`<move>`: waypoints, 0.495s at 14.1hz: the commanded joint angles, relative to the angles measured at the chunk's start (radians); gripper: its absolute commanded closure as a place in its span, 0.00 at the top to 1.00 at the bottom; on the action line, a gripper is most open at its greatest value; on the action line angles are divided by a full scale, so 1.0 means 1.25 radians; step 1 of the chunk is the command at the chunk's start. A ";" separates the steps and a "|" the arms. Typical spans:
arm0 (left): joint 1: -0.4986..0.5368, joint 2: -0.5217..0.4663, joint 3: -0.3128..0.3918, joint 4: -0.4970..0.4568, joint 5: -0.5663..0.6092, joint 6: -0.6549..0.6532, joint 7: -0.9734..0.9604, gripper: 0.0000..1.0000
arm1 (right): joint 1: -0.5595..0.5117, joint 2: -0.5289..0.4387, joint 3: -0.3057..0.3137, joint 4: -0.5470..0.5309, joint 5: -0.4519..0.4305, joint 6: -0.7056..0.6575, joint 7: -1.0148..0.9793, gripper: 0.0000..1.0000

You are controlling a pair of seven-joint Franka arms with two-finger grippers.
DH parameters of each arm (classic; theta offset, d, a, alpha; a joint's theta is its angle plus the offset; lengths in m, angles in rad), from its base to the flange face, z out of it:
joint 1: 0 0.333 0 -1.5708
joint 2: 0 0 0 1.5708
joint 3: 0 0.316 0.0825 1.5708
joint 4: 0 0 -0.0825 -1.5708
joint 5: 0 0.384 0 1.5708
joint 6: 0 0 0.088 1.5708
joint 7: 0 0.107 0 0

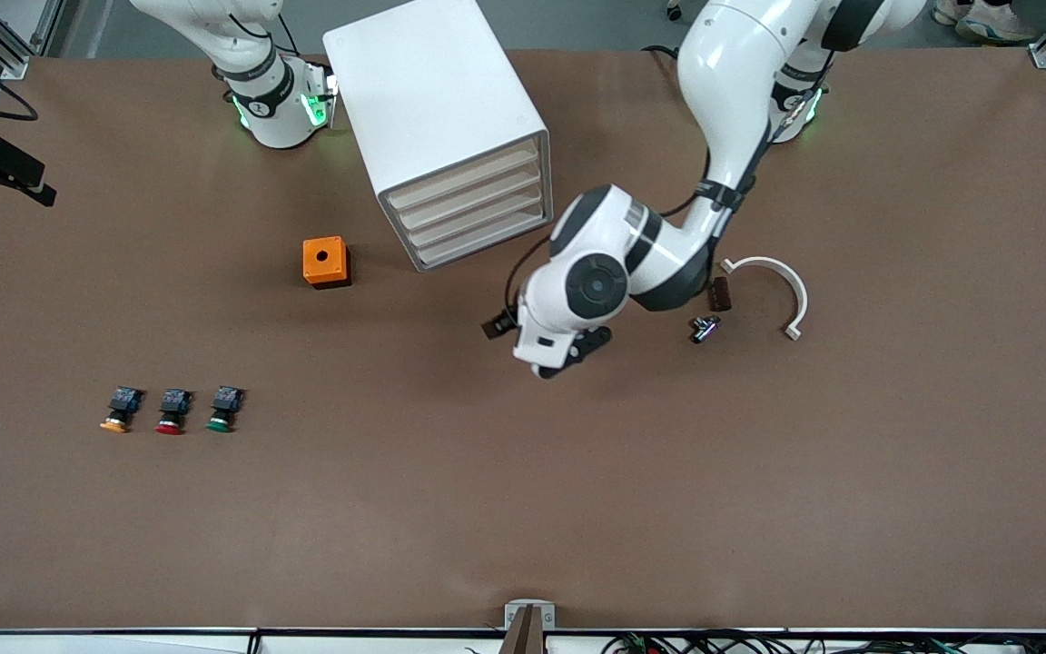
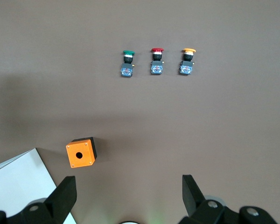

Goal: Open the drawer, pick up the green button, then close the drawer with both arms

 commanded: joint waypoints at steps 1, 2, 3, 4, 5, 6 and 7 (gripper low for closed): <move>0.048 -0.025 -0.007 -0.015 0.049 -0.005 -0.003 1.00 | 0.002 -0.020 -0.005 -0.020 0.000 0.015 -0.015 1.00; 0.063 -0.027 -0.007 -0.015 0.050 -0.005 -0.003 1.00 | 0.003 -0.020 -0.003 -0.020 0.000 0.017 -0.015 1.00; 0.081 -0.027 -0.007 -0.015 0.050 -0.005 -0.003 1.00 | 0.003 -0.020 -0.004 -0.020 0.000 0.017 -0.017 1.00; 0.097 -0.027 -0.006 -0.015 0.050 -0.005 -0.003 1.00 | 0.002 -0.020 -0.005 -0.020 -0.001 0.018 -0.017 1.00; 0.109 -0.028 -0.006 -0.015 0.053 -0.005 -0.003 1.00 | 0.002 -0.020 -0.005 -0.020 -0.001 0.021 -0.017 1.00; 0.120 -0.028 -0.007 -0.015 0.067 -0.007 -0.003 1.00 | 0.002 -0.021 -0.005 -0.022 -0.001 0.025 -0.018 1.00; 0.133 -0.028 -0.007 -0.015 0.084 -0.007 -0.007 1.00 | 0.002 -0.021 -0.005 -0.022 -0.001 0.026 -0.019 1.00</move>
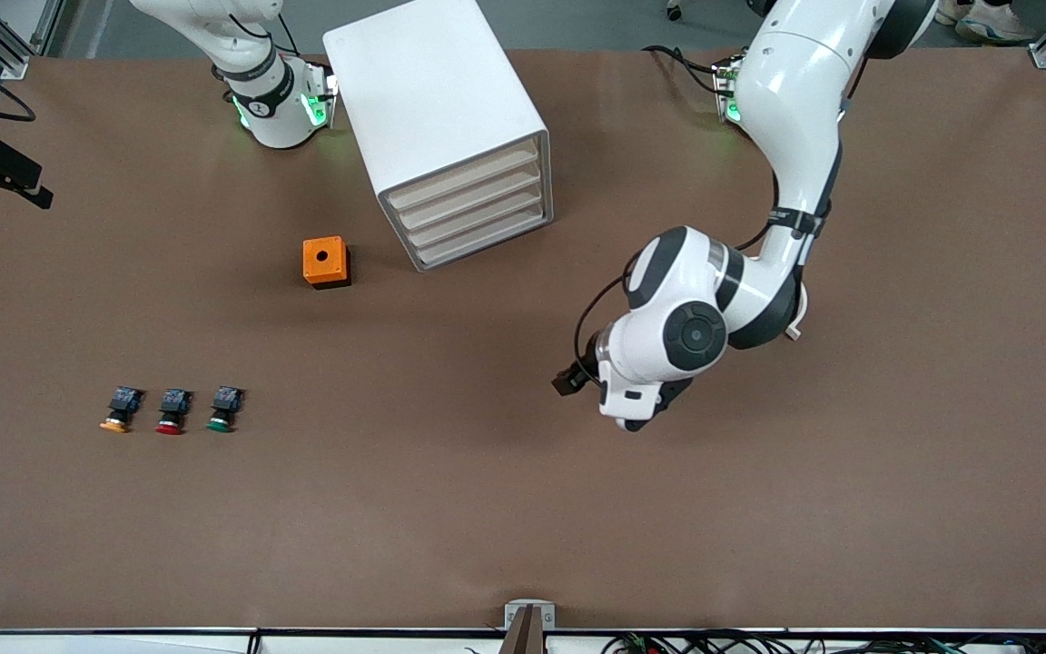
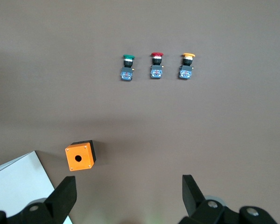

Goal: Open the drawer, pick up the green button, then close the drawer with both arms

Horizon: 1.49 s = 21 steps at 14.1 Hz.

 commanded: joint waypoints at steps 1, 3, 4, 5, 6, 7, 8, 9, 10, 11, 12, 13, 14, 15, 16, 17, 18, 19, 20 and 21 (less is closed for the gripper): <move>0.027 -0.020 -0.010 -0.016 0.043 -0.007 -0.012 1.00 | 0.002 -0.021 -0.005 -0.022 -0.001 0.012 -0.023 1.00; 0.043 -0.030 -0.015 -0.013 0.042 -0.010 -0.009 1.00 | -0.002 -0.021 -0.006 -0.022 -0.002 0.015 -0.037 1.00; 0.052 -0.033 -0.016 -0.013 0.042 -0.010 -0.004 1.00 | -0.002 -0.021 -0.006 -0.023 -0.002 0.015 -0.037 1.00; 0.066 -0.042 -0.016 -0.013 0.042 -0.010 0.005 1.00 | -0.002 -0.021 -0.006 -0.023 -0.002 0.015 -0.037 1.00; 0.076 -0.054 -0.015 -0.013 0.041 -0.010 0.026 1.00 | -0.003 -0.021 -0.006 -0.023 -0.002 0.015 -0.037 1.00; 0.084 -0.066 -0.015 -0.016 0.039 -0.011 0.051 1.00 | -0.003 -0.021 -0.006 -0.024 -0.002 0.013 -0.037 1.00; 0.098 -0.080 -0.015 -0.016 0.035 -0.013 0.079 1.00 | -0.003 -0.021 -0.006 -0.024 -0.002 0.013 -0.037 1.00; 0.110 -0.095 -0.015 -0.017 0.035 -0.031 0.103 1.00 | -0.003 -0.021 -0.006 -0.024 -0.002 0.013 -0.037 1.00; 0.124 -0.111 -0.015 -0.016 0.036 -0.069 0.133 1.00 | -0.003 -0.021 -0.006 -0.024 -0.002 0.013 -0.037 1.00; 0.133 -0.133 -0.015 -0.017 0.039 -0.118 0.176 1.00 | -0.003 -0.021 -0.006 -0.024 -0.002 0.013 -0.037 1.00; 0.140 -0.155 -0.011 -0.017 0.046 -0.170 0.231 1.00 | -0.003 -0.021 -0.006 -0.024 -0.002 0.012 -0.037 1.00; 0.148 -0.177 -0.008 -0.018 0.052 -0.220 0.294 1.00 | -0.003 -0.021 -0.006 -0.024 -0.002 0.011 -0.037 1.00; 0.168 -0.204 -0.008 -0.020 0.062 -0.260 0.348 1.00 | -0.003 -0.020 -0.006 -0.024 -0.002 0.011 -0.035 1.00; 0.181 -0.226 -0.008 -0.021 0.068 -0.299 0.387 1.00 | -0.003 -0.020 -0.006 -0.024 -0.002 0.011 -0.037 1.00; 0.192 -0.249 -0.007 -0.022 0.070 -0.336 0.408 1.00 | -0.003 -0.020 -0.006 -0.024 -0.002 0.010 -0.037 1.00; 0.201 -0.274 -0.008 -0.030 0.085 -0.372 0.424 1.00 | -0.002 -0.020 -0.006 -0.024 -0.002 0.011 -0.037 1.00; 0.214 -0.312 -0.011 -0.055 0.105 -0.399 0.457 1.00 | -0.003 -0.020 -0.006 -0.024 -0.002 0.011 -0.037 1.00; 0.232 -0.358 -0.010 -0.100 0.108 -0.407 0.509 1.00 | -0.003 -0.020 -0.006 -0.024 -0.002 0.011 -0.037 1.00; 0.245 -0.408 -0.010 -0.153 0.111 -0.405 0.561 1.00 | -0.003 -0.020 -0.006 -0.024 -0.002 0.011 -0.035 1.00; 0.260 -0.465 -0.010 -0.211 0.124 -0.402 0.603 1.00 | -0.002 -0.020 -0.006 -0.025 -0.002 0.011 -0.037 1.00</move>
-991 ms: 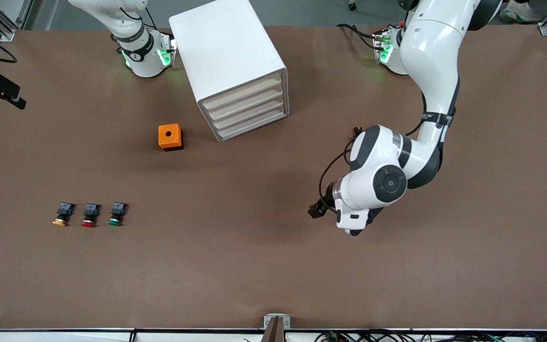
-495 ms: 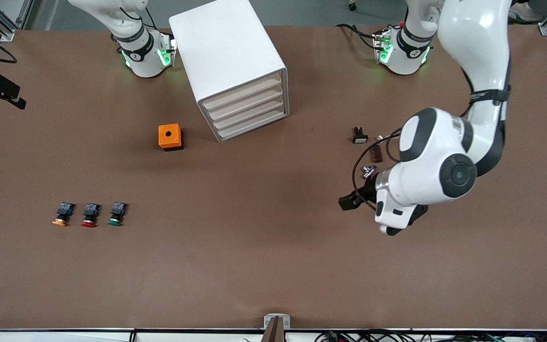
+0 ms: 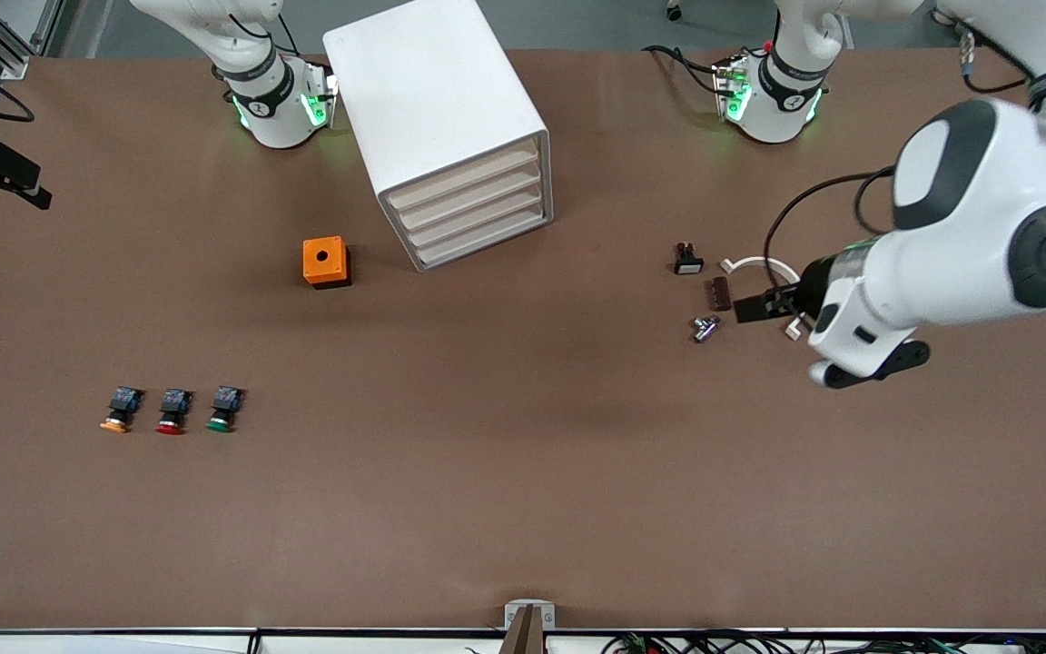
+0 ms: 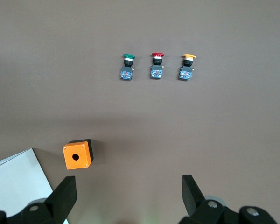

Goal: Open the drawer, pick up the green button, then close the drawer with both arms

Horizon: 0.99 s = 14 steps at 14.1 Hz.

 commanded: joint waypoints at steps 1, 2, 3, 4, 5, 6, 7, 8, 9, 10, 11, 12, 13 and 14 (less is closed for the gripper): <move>0.041 -0.181 -0.008 -0.205 0.039 0.022 0.113 1.00 | -0.002 -0.019 0.001 -0.017 -0.002 0.006 -0.009 1.00; 0.058 -0.223 -0.008 -0.252 0.042 0.038 0.148 1.00 | -0.002 -0.019 0.001 -0.017 -0.002 0.005 -0.009 1.00; 0.081 -0.267 -0.008 -0.301 0.043 0.053 0.187 1.00 | -0.002 -0.020 0.001 -0.026 -0.002 0.007 -0.009 1.00; 0.103 -0.311 -0.008 -0.351 0.043 0.070 0.223 1.00 | -0.002 -0.028 0.001 -0.036 -0.002 0.011 -0.009 1.00; 0.121 -0.371 -0.008 -0.423 0.044 0.112 0.251 1.00 | -0.002 -0.030 0.001 -0.038 -0.002 0.012 -0.009 1.00; 0.137 -0.433 -0.008 -0.495 0.044 0.164 0.265 1.00 | -0.002 -0.029 0.001 -0.038 -0.002 0.012 -0.008 1.00; 0.145 -0.477 -0.008 -0.545 0.049 0.197 0.276 1.00 | -0.002 -0.029 0.001 -0.037 -0.002 0.012 -0.009 1.00; 0.147 -0.487 -0.008 -0.554 0.081 0.202 0.283 1.00 | -0.002 -0.029 0.001 -0.038 -0.002 0.011 -0.009 1.00; 0.147 -0.486 -0.009 -0.550 0.110 0.202 0.283 1.00 | -0.002 -0.029 0.001 -0.038 -0.002 0.011 -0.009 1.00; 0.145 -0.483 -0.009 -0.547 0.120 0.207 0.283 1.00 | -0.002 -0.029 0.001 -0.038 -0.002 0.011 -0.009 1.00; 0.145 -0.476 -0.009 -0.533 0.124 0.210 0.283 1.00 | -0.002 -0.029 0.001 -0.038 -0.002 0.011 -0.009 1.00; 0.145 -0.464 -0.009 -0.512 0.129 0.210 0.285 1.00 | 0.000 -0.029 0.001 -0.038 -0.002 0.011 -0.009 1.00; 0.145 -0.447 -0.008 -0.487 0.129 0.210 0.285 1.00 | 0.000 -0.029 0.001 -0.038 -0.002 0.011 -0.008 1.00; 0.147 -0.428 -0.008 -0.454 0.129 0.209 0.282 1.00 | 0.001 -0.028 0.001 -0.037 -0.002 0.012 -0.008 1.00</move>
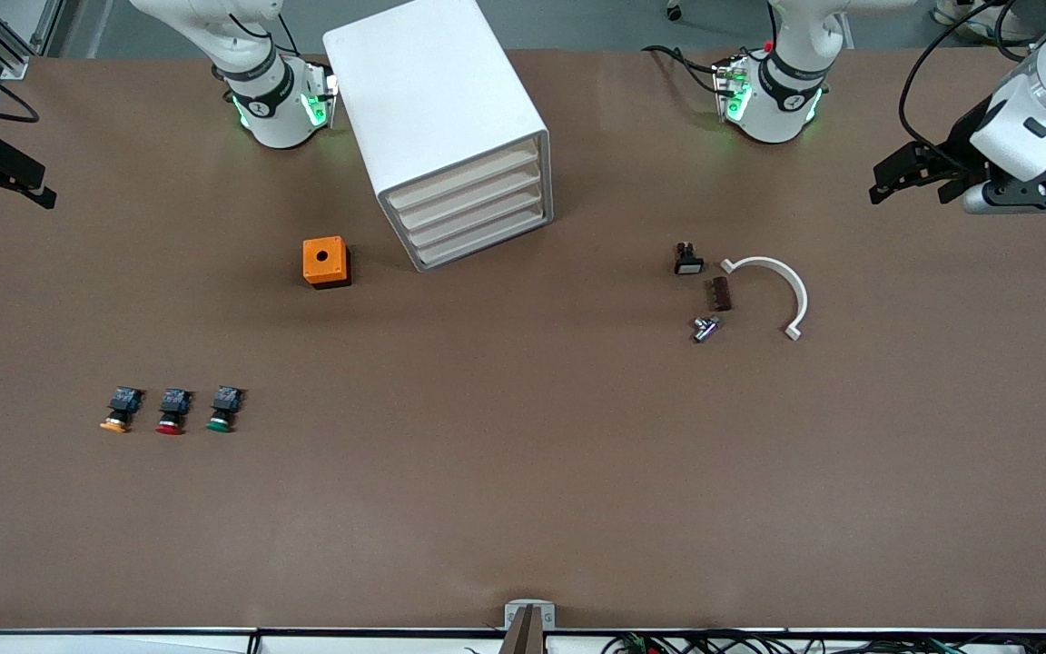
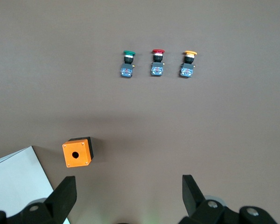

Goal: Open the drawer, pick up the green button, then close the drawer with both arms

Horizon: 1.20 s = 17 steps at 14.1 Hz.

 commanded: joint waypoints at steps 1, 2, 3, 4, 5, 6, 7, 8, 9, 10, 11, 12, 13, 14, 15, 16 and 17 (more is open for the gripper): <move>0.004 0.058 -0.005 0.088 0.018 -0.003 0.006 1.00 | 0.002 -0.022 0.001 -0.024 -0.002 0.012 -0.008 1.00; 0.004 0.075 -0.004 0.118 0.018 -0.005 0.006 1.00 | 0.002 -0.022 0.001 -0.024 -0.002 0.012 -0.008 1.00; 0.005 0.091 -0.004 0.147 0.018 -0.006 0.006 1.00 | 0.002 -0.022 0.001 -0.024 -0.002 0.012 -0.008 1.00; 0.005 0.105 -0.003 0.175 0.018 -0.006 0.005 1.00 | 0.002 -0.022 0.001 -0.024 -0.002 0.012 -0.008 1.00; 0.006 0.117 -0.002 0.195 0.018 -0.007 0.005 1.00 | 0.002 -0.022 0.001 -0.024 -0.002 0.012 -0.008 1.00; 0.005 0.123 -0.002 0.207 0.018 -0.008 0.003 1.00 | 0.002 -0.022 0.001 -0.024 -0.002 0.012 -0.008 1.00; 0.002 0.124 -0.003 0.210 0.018 -0.008 0.000 1.00 | 0.002 -0.022 0.001 -0.024 -0.002 0.012 -0.008 1.00; 0.001 0.125 -0.003 0.214 0.018 -0.008 0.000 1.00 | 0.002 -0.022 0.001 -0.024 -0.002 0.011 -0.009 1.00; 0.002 0.125 -0.003 0.216 0.018 -0.008 0.002 1.00 | 0.003 -0.022 0.001 -0.025 -0.002 0.009 -0.009 1.00; 0.004 0.125 -0.003 0.223 0.018 -0.008 0.003 1.00 | 0.003 -0.022 0.001 -0.025 -0.002 0.009 -0.009 1.00; 0.002 0.126 -0.003 0.237 0.018 -0.008 0.003 1.00 | 0.003 -0.022 0.001 -0.024 -0.002 0.009 -0.009 1.00; 0.005 0.134 -0.002 0.255 0.018 -0.008 0.005 1.00 | 0.003 -0.022 0.001 -0.024 -0.002 0.009 -0.009 1.00; 0.007 0.137 0.000 0.272 0.018 -0.008 0.005 1.00 | 0.003 -0.021 0.001 -0.024 -0.002 0.011 -0.008 1.00; 0.009 0.147 0.000 0.283 0.018 -0.008 0.005 1.00 | 0.003 -0.021 0.001 -0.024 -0.002 0.009 -0.008 1.00; 0.009 0.152 0.002 0.297 0.019 -0.010 0.005 1.00 | 0.003 -0.021 0.001 -0.025 -0.002 0.009 -0.009 1.00; 0.012 0.152 0.002 0.298 0.019 -0.010 0.005 1.00 | 0.003 -0.021 0.001 -0.025 -0.002 0.009 -0.009 1.00; 0.011 0.153 0.002 0.299 0.019 -0.010 0.005 1.00 | 0.003 -0.021 0.001 -0.025 -0.002 0.009 -0.009 1.00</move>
